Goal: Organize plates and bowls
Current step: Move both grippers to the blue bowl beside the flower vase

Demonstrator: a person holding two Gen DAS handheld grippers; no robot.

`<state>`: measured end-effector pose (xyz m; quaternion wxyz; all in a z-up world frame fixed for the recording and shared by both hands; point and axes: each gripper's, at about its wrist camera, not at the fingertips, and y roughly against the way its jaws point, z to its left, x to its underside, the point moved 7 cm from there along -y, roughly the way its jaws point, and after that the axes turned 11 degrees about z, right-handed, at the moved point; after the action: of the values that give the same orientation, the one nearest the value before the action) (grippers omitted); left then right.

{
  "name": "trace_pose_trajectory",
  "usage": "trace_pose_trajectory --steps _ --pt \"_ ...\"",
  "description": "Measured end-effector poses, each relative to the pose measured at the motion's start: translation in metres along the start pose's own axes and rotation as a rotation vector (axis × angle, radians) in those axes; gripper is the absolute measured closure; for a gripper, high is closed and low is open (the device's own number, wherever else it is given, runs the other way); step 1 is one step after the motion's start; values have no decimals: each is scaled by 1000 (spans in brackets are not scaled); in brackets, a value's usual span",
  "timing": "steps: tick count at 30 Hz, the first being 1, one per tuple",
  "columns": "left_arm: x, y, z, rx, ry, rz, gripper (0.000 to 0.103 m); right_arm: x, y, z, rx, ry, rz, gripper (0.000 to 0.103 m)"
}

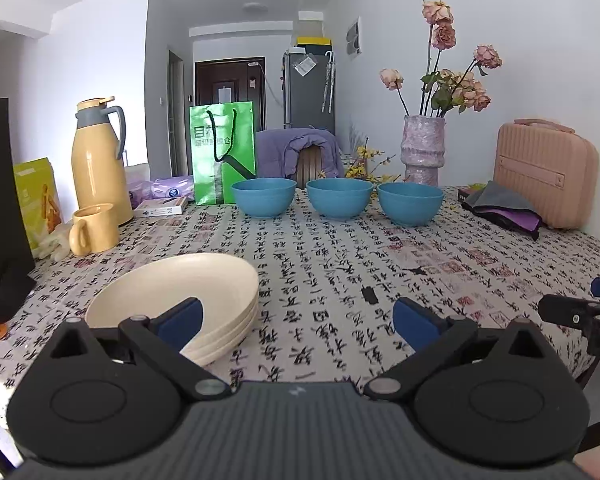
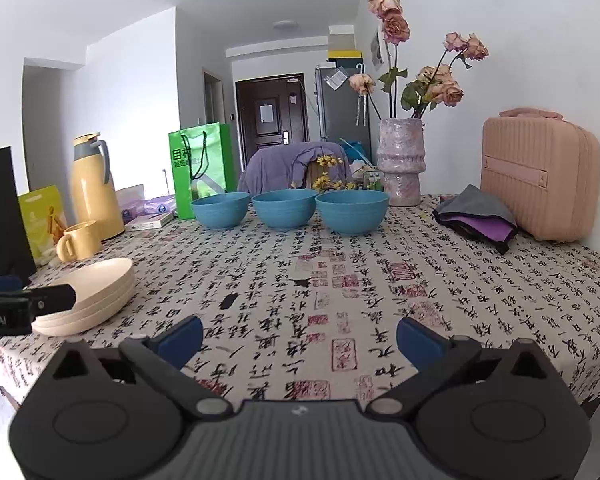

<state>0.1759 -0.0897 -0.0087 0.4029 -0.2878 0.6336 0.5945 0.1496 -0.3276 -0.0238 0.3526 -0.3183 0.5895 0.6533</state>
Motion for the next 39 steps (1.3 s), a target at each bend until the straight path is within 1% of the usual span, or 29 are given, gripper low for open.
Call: trace_pose_trajectory --steps 5,11,15,19,23,24,27,28,29,31,32,33,34,35,37,38,39 --pt "-19 -19 -7 19 -1 5 0 -16 -15 -12 11 -9 3 0" --pt "-50 -53 -23 58 -3 22 0 -47 -38 -31 22 -16 3 0" --pt "-77 -87 -37 105 7 73 0 -73 -65 -46 3 -33 14 2" --pt "-110 -124 -53 155 17 123 0 -104 -99 -67 -18 -69 41 7" --pt "-145 -169 -67 205 45 181 0 -139 -128 -83 -18 -63 45 11" --pt "-153 -181 -70 213 56 204 0 -148 -136 -87 -21 -59 50 13" --pt "-181 -217 -84 272 75 256 2 -176 -164 -101 -48 -53 79 19" --pt "-190 -231 -88 274 86 273 6 -186 -176 -106 -60 -52 94 23" --pt "-198 -245 -92 279 95 288 9 -194 -187 -111 -68 -52 108 24" --pt "-215 -274 -98 280 121 320 24 -211 -211 -124 -80 -74 144 30" --pt "-221 -288 -100 282 135 338 27 -219 -225 -130 -93 -90 164 32" --pt "-227 -303 -104 289 148 361 29 -226 -238 -136 -107 -106 184 37" --pt "-232 -319 -108 301 154 381 30 -232 -251 -141 -116 -121 205 41" --pt "-236 -333 -114 311 140 395 32 -238 -266 -147 -120 -138 227 42" --pt "-240 -358 -123 288 110 406 46 -247 -295 -157 -116 -166 265 46" --pt "-241 -369 -126 278 99 416 50 -250 -306 -162 -111 -178 277 47" --pt "-240 -380 -128 268 99 432 57 -254 -319 -167 -108 -195 288 51"
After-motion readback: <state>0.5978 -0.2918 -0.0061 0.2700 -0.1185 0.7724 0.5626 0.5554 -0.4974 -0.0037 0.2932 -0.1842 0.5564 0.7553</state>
